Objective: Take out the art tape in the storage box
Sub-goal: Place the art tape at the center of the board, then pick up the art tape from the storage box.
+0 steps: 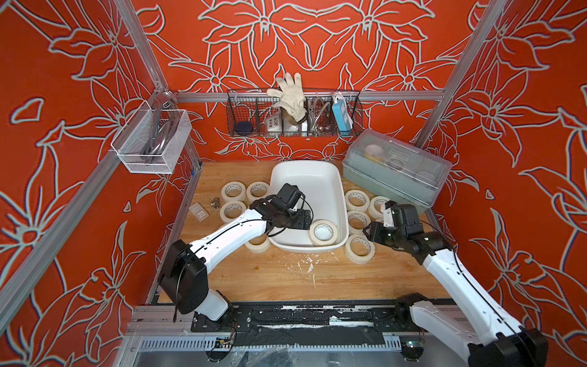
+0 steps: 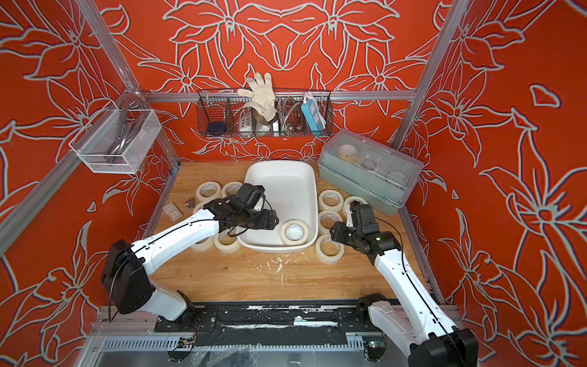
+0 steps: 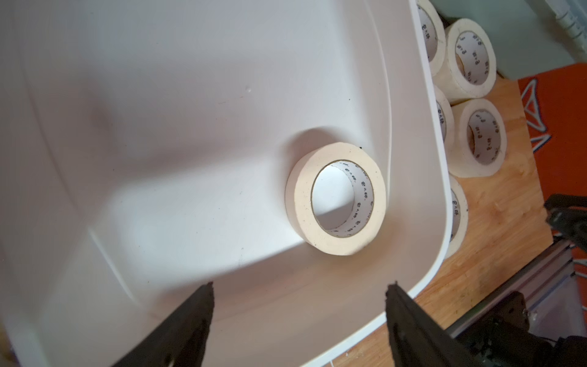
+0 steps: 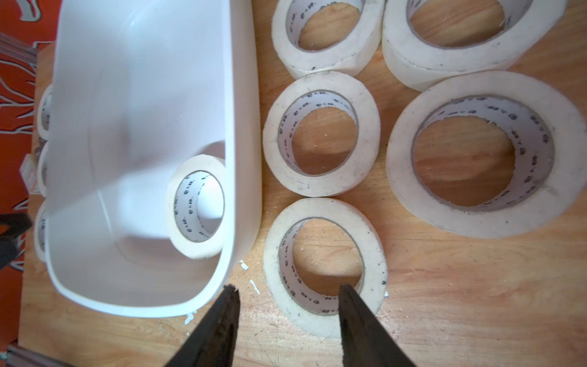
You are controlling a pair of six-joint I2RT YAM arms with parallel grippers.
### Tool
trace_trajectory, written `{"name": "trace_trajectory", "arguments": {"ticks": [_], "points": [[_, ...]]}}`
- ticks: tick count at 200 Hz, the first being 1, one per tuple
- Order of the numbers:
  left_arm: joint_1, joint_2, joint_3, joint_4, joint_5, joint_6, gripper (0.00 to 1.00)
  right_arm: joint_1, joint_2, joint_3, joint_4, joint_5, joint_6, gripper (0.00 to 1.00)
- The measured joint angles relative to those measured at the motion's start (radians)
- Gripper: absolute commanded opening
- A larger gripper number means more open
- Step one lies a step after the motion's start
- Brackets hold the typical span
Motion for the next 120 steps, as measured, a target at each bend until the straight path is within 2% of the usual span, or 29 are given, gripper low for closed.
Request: {"name": "trace_trajectory", "arguments": {"ticks": [61,120], "points": [[0.0,0.155,0.126,-0.027,0.027,0.172,0.79,0.026,-0.012,0.044,-0.07,-0.031,-0.008,0.54],[0.0,0.352,0.171,-0.016,0.028,0.238,0.75,0.037,0.005,0.055,-0.102,-0.037,-0.027,0.54]]}}
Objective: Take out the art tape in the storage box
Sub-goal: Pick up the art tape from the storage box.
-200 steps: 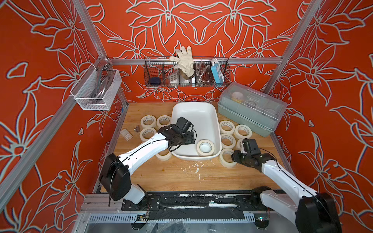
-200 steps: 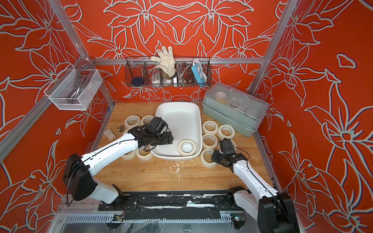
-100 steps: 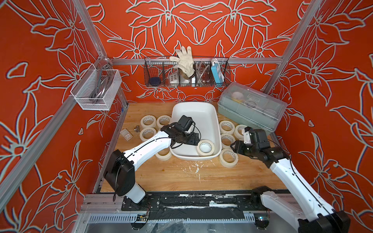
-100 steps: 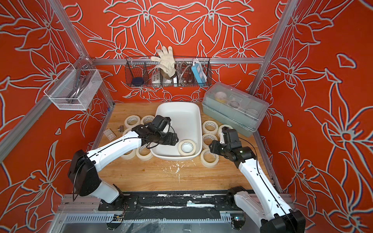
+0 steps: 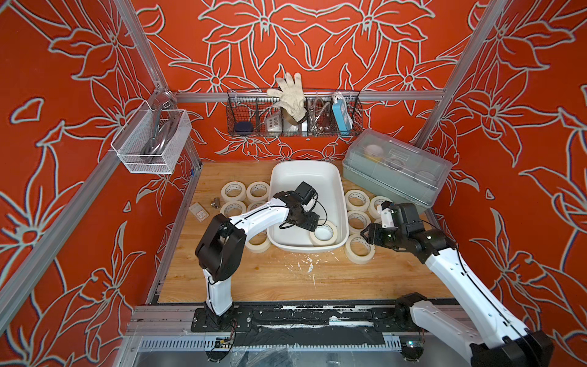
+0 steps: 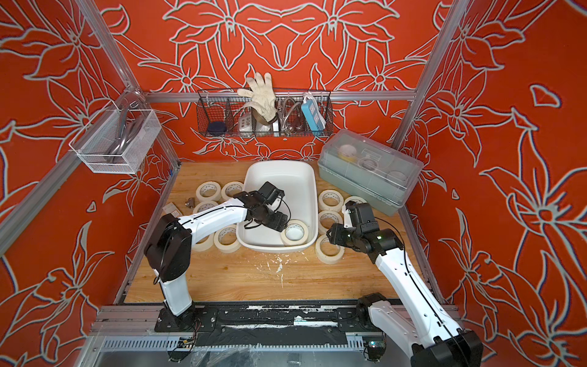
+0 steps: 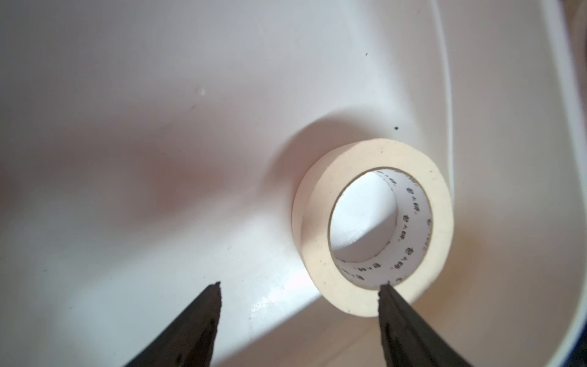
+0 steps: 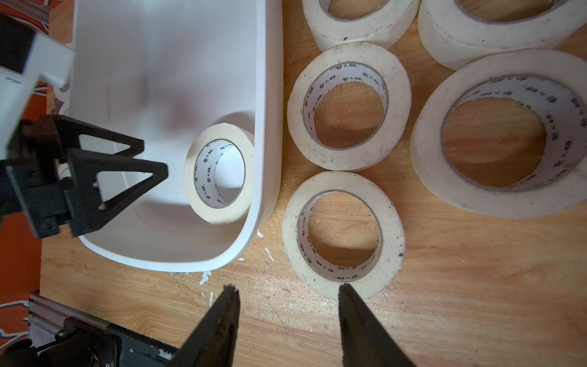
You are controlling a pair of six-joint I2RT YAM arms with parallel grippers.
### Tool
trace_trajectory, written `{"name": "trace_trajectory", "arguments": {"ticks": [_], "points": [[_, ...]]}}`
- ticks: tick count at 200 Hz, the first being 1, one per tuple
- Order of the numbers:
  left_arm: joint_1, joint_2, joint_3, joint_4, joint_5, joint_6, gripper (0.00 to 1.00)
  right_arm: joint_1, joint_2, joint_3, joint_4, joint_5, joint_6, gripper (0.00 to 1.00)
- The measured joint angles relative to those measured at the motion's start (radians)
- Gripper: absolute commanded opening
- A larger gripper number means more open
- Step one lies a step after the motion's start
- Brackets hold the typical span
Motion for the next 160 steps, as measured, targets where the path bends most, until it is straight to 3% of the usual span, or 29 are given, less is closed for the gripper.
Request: {"name": "trace_trajectory", "arguments": {"ticks": [71,83,101,160], "points": [[-0.001,0.105,0.007,0.08,0.039,-0.011,0.66,0.006,0.029,0.0,0.0,-0.013,-0.004,0.53],[-0.001,0.122,0.016,0.09,0.039,-0.016,0.61,0.01,0.032,0.0,0.002,-0.016,-0.004,0.53],[-0.002,0.149,0.029,0.102,0.035,-0.027,0.44,0.012,0.033,0.0,0.006,-0.019,-0.004,0.53],[-0.013,0.163,0.03,0.131,-0.002,-0.06,0.22,0.017,0.029,0.0,0.021,-0.024,-0.003,0.52]]}}
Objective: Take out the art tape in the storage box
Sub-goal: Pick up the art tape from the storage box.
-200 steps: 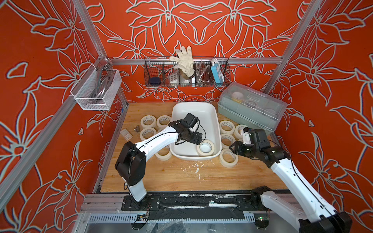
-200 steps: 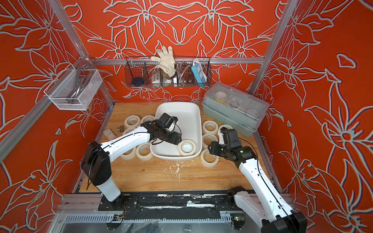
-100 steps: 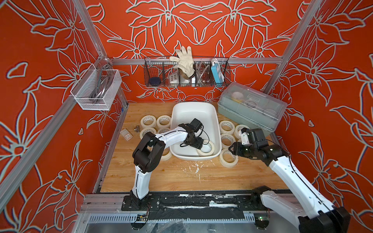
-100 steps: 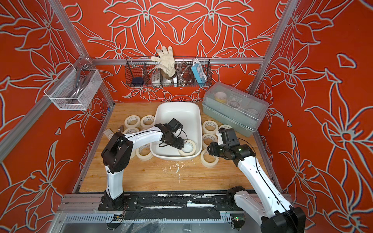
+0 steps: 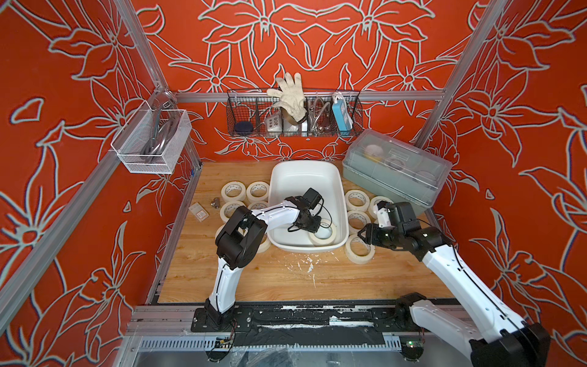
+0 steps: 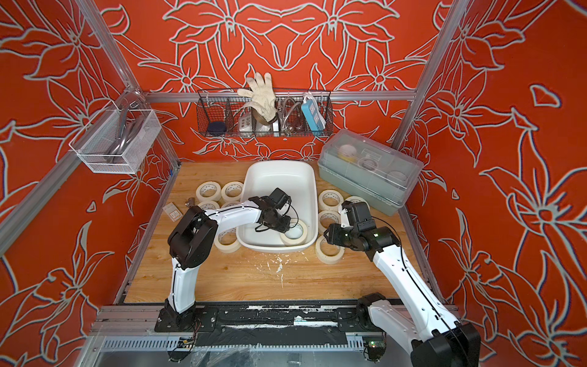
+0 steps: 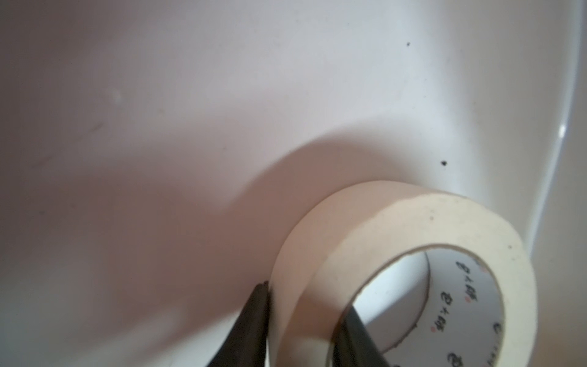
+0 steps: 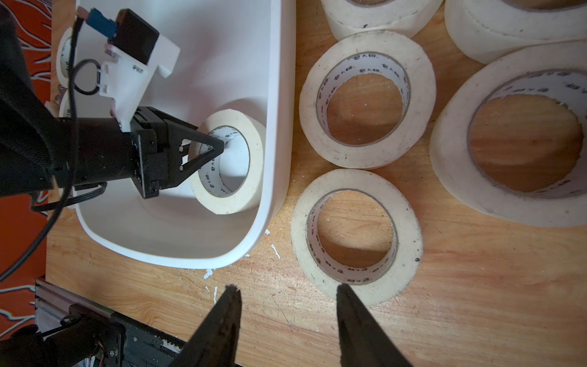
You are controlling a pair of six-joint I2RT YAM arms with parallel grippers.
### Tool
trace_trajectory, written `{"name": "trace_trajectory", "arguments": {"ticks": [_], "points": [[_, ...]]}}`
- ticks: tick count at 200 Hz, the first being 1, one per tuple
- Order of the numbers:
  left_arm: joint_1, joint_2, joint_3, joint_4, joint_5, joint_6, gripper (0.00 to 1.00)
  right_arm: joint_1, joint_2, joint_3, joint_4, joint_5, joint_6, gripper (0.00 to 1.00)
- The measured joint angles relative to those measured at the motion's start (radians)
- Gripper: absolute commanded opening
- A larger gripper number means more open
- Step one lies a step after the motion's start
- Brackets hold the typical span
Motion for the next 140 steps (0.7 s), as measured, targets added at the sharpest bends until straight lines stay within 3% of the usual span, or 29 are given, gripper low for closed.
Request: {"name": "trace_trajectory", "arguments": {"ticks": [84,140], "points": [[-0.002,-0.152,-0.111,0.007,-0.143,-0.058,0.0,0.004,-0.02,-0.003,0.002,0.0,0.007,0.52],[-0.09,-0.332,-0.063,-0.135,-0.363,-0.134,0.0,0.025,-0.019,-0.003,0.022,-0.004,0.02,0.58]]}}
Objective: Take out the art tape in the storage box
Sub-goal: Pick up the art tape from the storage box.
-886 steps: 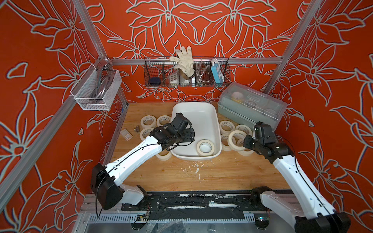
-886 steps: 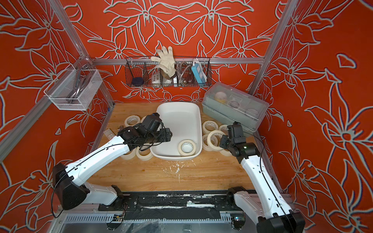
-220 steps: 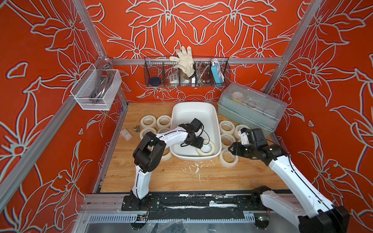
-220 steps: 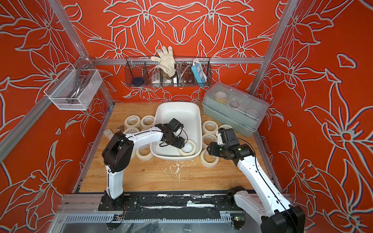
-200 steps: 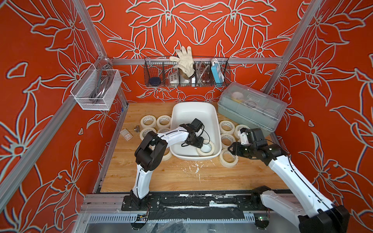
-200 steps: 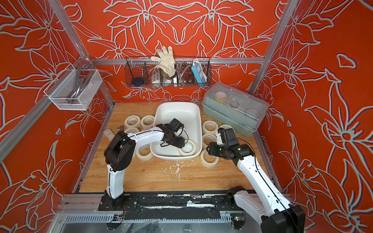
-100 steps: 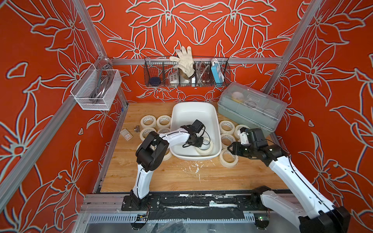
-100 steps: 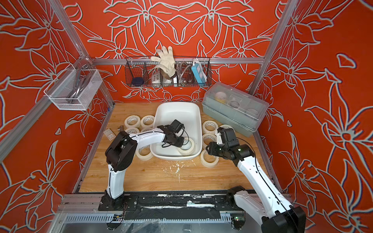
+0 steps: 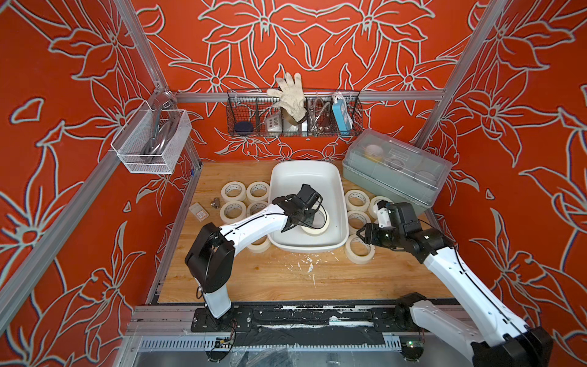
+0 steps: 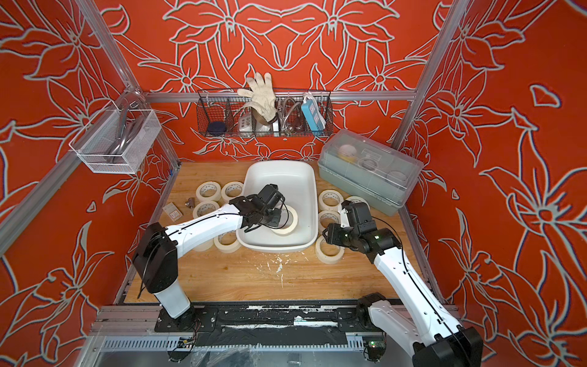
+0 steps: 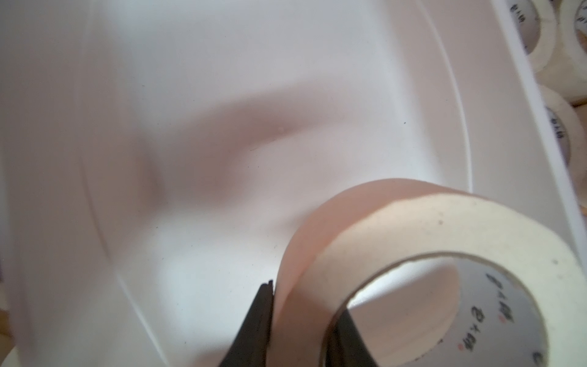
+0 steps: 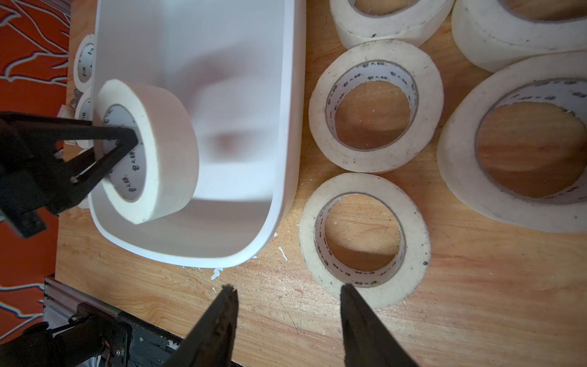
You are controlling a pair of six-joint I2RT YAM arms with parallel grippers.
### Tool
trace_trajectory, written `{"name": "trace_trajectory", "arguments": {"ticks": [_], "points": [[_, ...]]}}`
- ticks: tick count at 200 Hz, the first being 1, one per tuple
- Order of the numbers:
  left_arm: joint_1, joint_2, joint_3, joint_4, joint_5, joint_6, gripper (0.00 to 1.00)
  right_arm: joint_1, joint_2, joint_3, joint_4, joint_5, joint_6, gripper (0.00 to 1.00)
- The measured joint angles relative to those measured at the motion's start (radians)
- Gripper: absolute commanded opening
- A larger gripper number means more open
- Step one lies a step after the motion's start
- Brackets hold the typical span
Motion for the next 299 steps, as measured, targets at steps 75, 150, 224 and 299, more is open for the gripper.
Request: {"name": "trace_trajectory", "arguments": {"ticks": [75,150,224,299], "points": [[-0.088,-0.008,0.166,-0.267,-0.144,-0.077,0.0,0.121,0.072,0.073,0.088,0.008,0.044,0.65],[-0.142,-0.016,0.171,-0.387,-0.23,-0.163,0.0,0.288,0.196,0.195,0.167,0.078,0.097,0.66],[-0.142,-0.019,0.171,-0.404,-0.238,-0.186,0.0,0.392,0.374,0.253,0.216,0.188,0.111,0.66],[-0.142,-0.031,0.171,-0.406,-0.239,-0.192,0.01,0.422,0.443,0.272,0.235,0.215,0.109,0.57]]}}
